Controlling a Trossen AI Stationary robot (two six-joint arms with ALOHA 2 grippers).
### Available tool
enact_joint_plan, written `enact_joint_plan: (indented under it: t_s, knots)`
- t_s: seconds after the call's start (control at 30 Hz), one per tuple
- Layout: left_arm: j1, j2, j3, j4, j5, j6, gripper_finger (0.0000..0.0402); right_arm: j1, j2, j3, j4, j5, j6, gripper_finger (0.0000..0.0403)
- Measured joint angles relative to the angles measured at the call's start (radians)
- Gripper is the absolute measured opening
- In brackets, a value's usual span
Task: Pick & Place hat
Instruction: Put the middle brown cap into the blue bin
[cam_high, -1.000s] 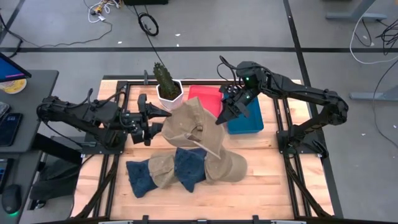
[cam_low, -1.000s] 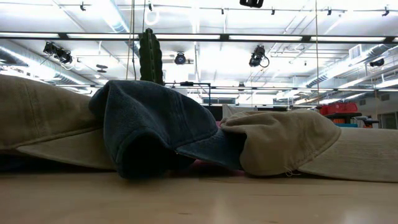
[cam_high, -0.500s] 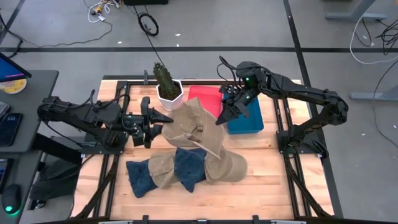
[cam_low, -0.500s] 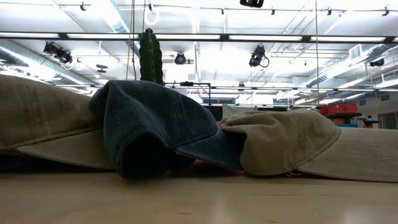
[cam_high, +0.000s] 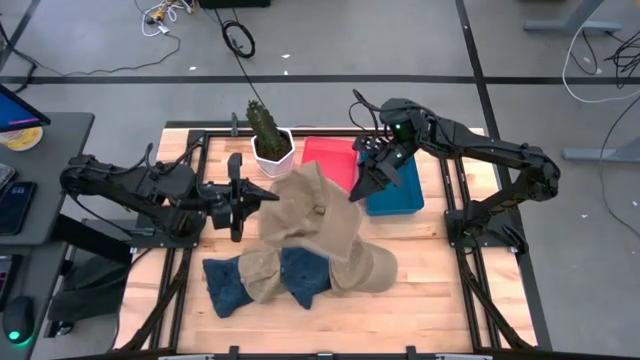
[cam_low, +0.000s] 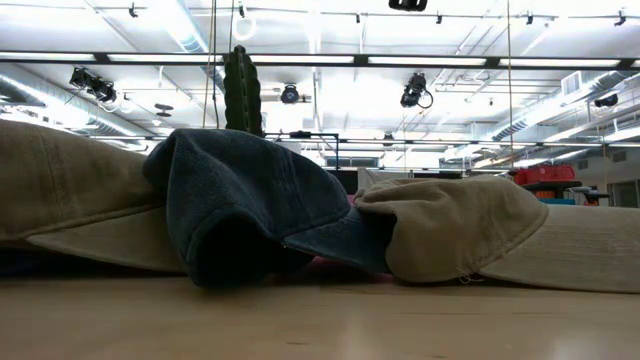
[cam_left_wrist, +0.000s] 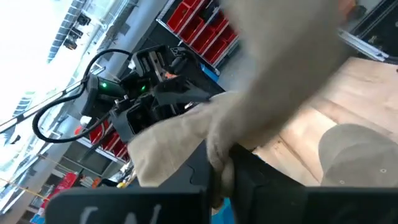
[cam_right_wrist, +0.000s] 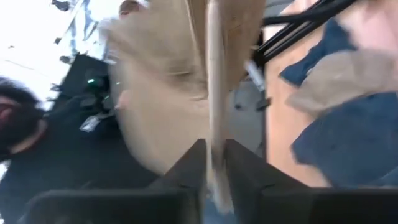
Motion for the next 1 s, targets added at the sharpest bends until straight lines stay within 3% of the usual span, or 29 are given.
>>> enact_joint_plan:
  t_s: [0.23,0.37,0.67,0.87,1.0]
  knots:
    - [0.000,0.000,0.000,-0.001,0.000,-0.024,0.0023,-0.001,-0.001,0.000,0.023,-0.104,0.057,0.0159]
    - [0.000,0.000,0.000,-0.003,-0.037,-0.134,0.0023,-0.003,-0.014,0.000,0.024,-0.131,0.057,0.0197]
    - [0.022,-0.029,0.001,-0.167,-0.227,-0.702,0.0025,-0.003,-0.040,0.000,0.020,-0.110,0.023,0.0213]
    - [0.079,-0.035,0.037,-0.257,-0.218,-1.176,0.0023,-0.003,-0.040,0.000,0.021,-0.078,-0.032,0.0203]
    - [0.108,-0.035,0.063,-0.253,-0.134,-1.367,0.0026,-0.003,-0.040,0.000,0.027,-0.044,-0.104,0.0199]
